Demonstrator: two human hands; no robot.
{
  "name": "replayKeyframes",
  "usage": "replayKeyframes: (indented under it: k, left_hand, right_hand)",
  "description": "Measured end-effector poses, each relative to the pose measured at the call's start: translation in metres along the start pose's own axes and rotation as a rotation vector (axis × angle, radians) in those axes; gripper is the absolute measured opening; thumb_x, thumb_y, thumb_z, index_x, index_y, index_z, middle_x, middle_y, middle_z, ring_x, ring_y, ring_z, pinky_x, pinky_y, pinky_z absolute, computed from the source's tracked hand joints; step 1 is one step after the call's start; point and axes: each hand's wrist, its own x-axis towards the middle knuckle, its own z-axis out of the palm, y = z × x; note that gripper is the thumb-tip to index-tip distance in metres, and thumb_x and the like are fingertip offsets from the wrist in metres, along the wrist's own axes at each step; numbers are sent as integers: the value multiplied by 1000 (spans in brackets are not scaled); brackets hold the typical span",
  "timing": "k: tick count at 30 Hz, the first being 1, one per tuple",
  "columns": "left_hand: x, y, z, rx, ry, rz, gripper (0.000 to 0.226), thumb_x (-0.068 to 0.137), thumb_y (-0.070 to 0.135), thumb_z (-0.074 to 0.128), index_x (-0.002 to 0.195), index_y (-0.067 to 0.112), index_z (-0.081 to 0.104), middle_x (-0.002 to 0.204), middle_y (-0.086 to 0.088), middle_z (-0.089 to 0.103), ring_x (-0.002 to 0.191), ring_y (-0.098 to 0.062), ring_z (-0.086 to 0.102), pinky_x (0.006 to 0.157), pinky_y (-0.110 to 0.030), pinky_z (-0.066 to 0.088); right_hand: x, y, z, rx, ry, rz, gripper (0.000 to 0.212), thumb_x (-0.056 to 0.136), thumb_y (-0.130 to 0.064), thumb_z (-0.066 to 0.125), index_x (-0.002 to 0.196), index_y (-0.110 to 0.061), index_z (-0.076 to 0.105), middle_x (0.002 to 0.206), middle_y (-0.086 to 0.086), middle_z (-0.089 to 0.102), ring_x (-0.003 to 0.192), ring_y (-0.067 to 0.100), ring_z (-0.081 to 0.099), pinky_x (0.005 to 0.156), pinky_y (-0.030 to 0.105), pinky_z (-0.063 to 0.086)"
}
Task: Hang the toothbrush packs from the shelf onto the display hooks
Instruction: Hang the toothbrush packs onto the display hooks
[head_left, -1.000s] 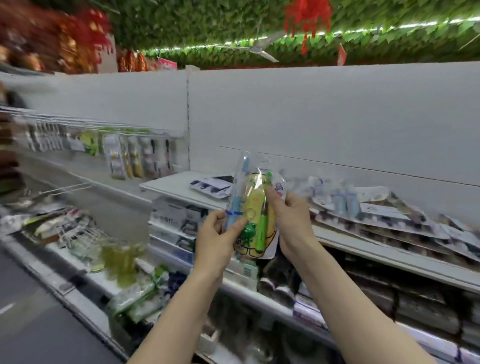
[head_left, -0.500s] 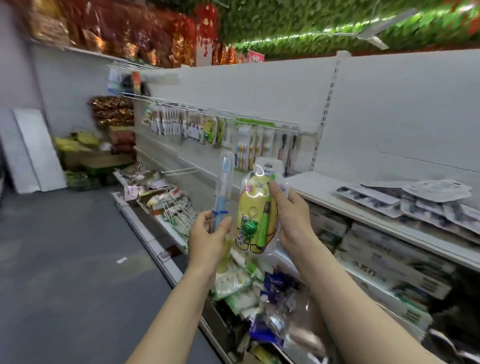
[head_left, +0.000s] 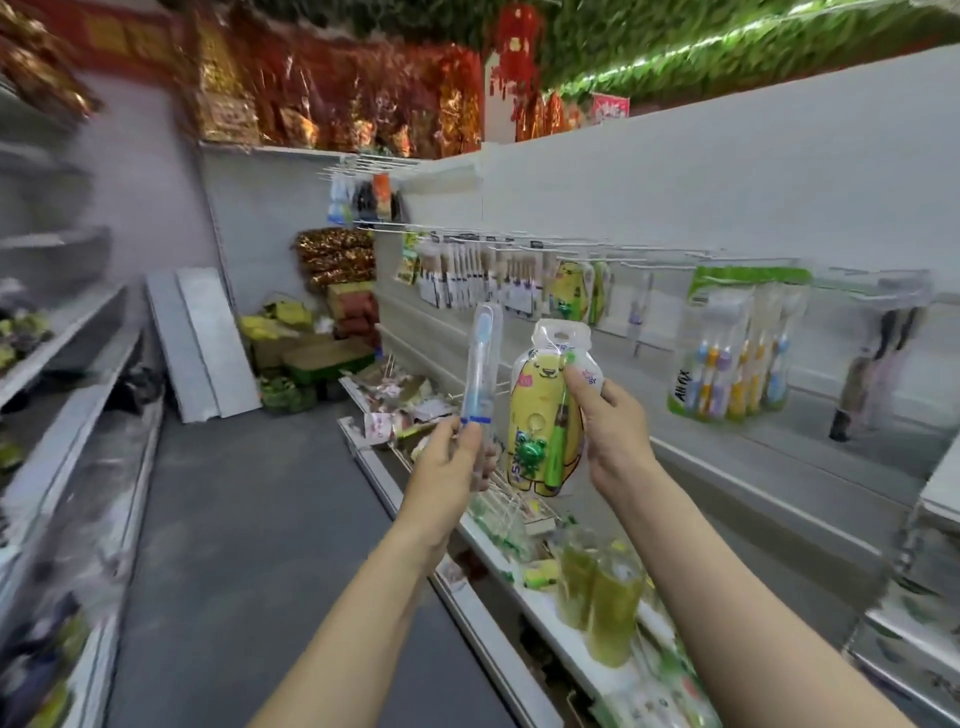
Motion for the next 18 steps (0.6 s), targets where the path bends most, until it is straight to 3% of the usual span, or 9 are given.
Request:
replayKeyframes:
  k: [4,8,13,18]
  left_hand:
    - [64,-5,-40,-67,-21,5,18,100,25,53,116,18,59,93,-2,71,79,-7,68,72,-21,57]
    - [136,-25,-82,-105,-63,-40,23,99,23,55,122,18,57,104,-5,74,96,-17,72,78,-29,58]
    - [243,-53,-130,-135,-200,-70,25,97,23,57,122,22,55,109,-1,75,103,-19,71,97,-50,52]
    - [331,-75,-159,-135,-377,-103,21,96,22,60,115,29,55,109,3,75,106,-16,70,102,-55,48]
  right_hand:
    - [58,23,50,-18,-20,-9,14,90,-29,72,92,-15,73,88,1,79,82,17,74,82,39,59]
    - [112,51,99,-29,22,-25,22,89,-29,73,100,-9,72,90,5,79,88,24,74,81,40,60]
    - [181,87,150,-52,135,-58,24,89,-27,74,101,-7,71,96,12,78,98,34,72,90,53,58]
    - [234,111,183,-64,319,-64,25,87,-24,76,102,-6,71,98,15,77,99,36,72,91,58,56]
